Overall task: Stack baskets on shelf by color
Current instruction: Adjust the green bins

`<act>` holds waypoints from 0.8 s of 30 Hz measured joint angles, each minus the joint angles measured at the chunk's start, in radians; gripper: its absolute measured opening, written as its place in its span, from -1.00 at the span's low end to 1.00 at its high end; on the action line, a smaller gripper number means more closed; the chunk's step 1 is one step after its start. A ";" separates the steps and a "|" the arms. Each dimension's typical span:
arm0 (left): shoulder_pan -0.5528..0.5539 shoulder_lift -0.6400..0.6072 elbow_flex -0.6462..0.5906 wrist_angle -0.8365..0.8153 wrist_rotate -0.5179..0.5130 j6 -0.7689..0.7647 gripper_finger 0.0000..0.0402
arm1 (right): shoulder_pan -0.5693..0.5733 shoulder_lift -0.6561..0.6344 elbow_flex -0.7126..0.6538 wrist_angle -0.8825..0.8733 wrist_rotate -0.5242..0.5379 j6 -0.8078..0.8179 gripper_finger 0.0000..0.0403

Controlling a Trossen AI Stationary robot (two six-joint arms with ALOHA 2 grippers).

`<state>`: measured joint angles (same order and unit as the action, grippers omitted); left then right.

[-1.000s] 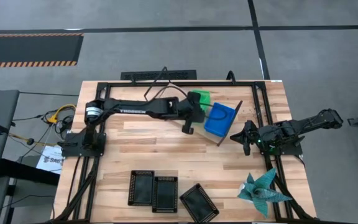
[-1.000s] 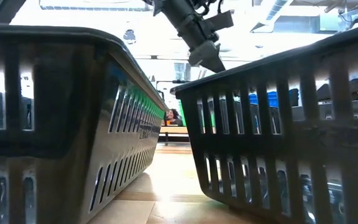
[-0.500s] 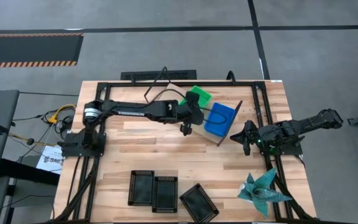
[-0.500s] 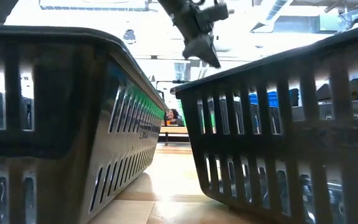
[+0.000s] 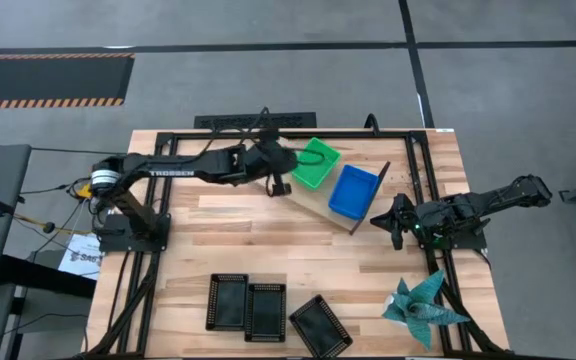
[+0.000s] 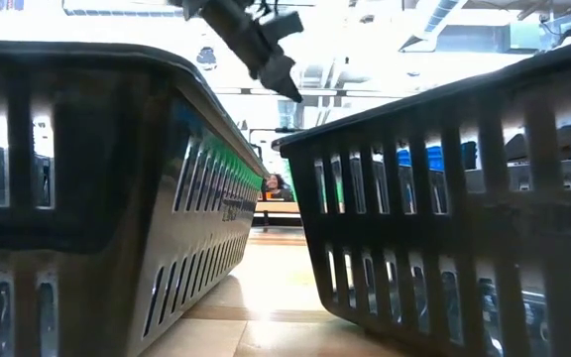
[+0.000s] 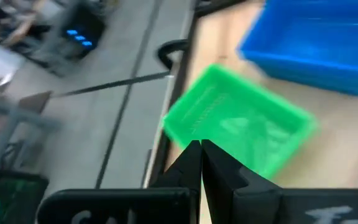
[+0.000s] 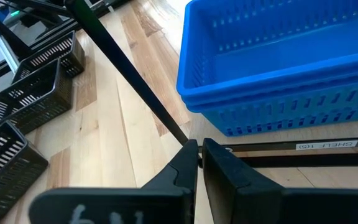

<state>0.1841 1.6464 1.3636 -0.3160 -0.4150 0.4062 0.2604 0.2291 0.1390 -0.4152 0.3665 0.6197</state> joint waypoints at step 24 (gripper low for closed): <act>0.227 0.110 -0.145 0.266 0.202 -0.137 -1.00 | 0.000 0.000 0.000 0.011 0.001 0.001 -0.75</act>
<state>0.4107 1.7562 1.2191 -0.0496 -0.2127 0.2690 0.2600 0.2288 0.1387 -0.4046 0.3679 0.6211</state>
